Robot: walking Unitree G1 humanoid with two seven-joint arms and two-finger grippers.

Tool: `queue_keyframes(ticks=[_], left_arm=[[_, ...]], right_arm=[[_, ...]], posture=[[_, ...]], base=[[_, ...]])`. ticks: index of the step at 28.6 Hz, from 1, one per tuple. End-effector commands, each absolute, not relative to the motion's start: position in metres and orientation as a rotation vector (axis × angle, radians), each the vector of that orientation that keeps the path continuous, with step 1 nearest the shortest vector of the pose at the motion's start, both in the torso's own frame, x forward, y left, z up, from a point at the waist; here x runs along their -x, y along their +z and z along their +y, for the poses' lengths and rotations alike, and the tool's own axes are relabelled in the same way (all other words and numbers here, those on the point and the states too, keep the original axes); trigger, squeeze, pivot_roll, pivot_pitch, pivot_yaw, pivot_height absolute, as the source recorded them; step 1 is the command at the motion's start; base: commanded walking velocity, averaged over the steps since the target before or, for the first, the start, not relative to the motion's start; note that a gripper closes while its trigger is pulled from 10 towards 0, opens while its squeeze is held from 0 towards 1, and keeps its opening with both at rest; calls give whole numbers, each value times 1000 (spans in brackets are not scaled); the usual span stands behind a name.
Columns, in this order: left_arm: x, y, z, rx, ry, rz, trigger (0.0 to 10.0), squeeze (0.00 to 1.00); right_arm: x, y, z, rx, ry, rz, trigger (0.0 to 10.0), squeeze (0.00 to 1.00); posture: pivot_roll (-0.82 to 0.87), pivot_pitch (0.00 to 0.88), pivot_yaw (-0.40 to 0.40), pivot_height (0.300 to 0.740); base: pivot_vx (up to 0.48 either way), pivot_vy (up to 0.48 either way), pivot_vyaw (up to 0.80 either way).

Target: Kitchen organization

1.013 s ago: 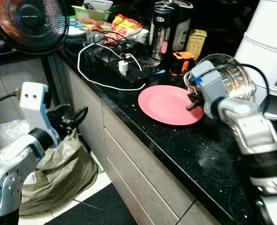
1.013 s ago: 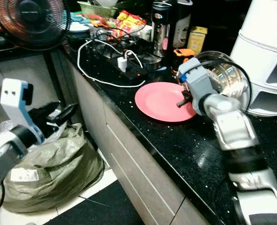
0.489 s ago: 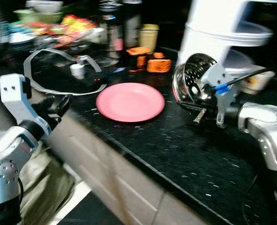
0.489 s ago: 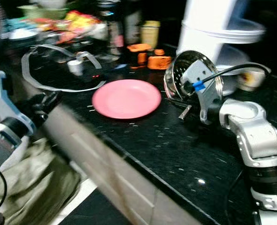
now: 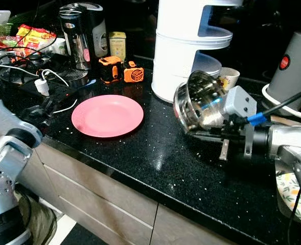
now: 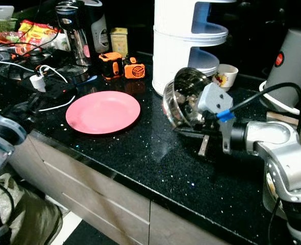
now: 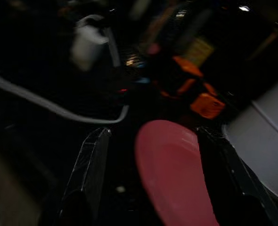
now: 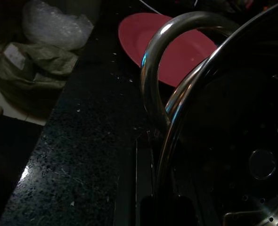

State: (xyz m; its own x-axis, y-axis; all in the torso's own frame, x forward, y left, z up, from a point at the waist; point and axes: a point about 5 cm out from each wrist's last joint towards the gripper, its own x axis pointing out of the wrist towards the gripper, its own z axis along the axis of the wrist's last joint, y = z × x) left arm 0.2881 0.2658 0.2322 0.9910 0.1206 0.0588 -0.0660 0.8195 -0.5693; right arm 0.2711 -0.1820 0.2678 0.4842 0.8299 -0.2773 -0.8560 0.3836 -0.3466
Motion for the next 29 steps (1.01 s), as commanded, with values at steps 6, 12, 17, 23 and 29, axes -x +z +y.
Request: queue_keyframes(ticks=[6, 12, 17, 23, 29], left_arm=[[-296, 205, 260, 799, 95, 46, 10000, 0], [-305, 200, 256, 854, 49, 84, 10000, 0], [-317, 207, 244, 887, -43, 102, 10000, 0], [-326, 204, 236, 921, -75, 155, 10000, 0], [-328, 200, 231, 942, -87, 192, 10000, 0]], right_arm=[[-268, 267, -178, 526, 1095, 62, 10000, 0], [-269, 266, -178, 535, 1075, 73, 10000, 0], [-268, 269, -172, 536, 1087, 61, 10000, 0], [-269, 269, -175, 565, 1066, 77, 10000, 0], [-270, 271, -179, 585, 1043, 87, 10000, 0]], posture=[[21, 0, -41, 740], [9, 0, -45, 740], [4, 0, -45, 740], [-7, 0, -44, 740], [-9, 0, -44, 740]], base=[[0, 0, 0], [0, 0, 0], [0, 0, 0], [0, 0, 0], [0, 0, 0]])
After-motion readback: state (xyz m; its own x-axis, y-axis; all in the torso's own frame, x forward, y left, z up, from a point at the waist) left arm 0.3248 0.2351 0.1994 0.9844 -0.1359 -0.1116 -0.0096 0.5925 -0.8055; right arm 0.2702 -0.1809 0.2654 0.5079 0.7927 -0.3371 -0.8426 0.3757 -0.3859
